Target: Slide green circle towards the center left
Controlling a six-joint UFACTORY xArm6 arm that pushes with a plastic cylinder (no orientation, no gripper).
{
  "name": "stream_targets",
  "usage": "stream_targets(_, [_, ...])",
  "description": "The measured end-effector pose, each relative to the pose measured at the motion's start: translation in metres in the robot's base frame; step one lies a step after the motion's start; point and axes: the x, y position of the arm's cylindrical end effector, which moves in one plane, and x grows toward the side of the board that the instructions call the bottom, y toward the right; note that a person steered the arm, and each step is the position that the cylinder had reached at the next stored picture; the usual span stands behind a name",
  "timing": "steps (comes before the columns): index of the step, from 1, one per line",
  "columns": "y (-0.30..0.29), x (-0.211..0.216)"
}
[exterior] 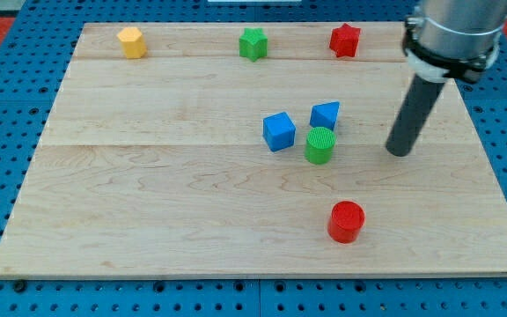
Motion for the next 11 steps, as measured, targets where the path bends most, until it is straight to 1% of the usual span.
stream_targets(1, [-0.062, 0.005])
stream_targets(2, [-0.145, 0.008])
stream_targets(3, [-0.188, -0.004])
stream_targets(4, [-0.246, -0.025])
stream_targets(5, [-0.313, -0.056])
stream_targets(6, [-0.262, -0.059])
stream_targets(7, [-0.278, -0.068])
stream_targets(8, [-0.31, -0.079])
stream_targets(9, [-0.322, -0.05])
stream_targets(10, [-0.304, -0.046])
stream_targets(11, [-0.258, -0.046])
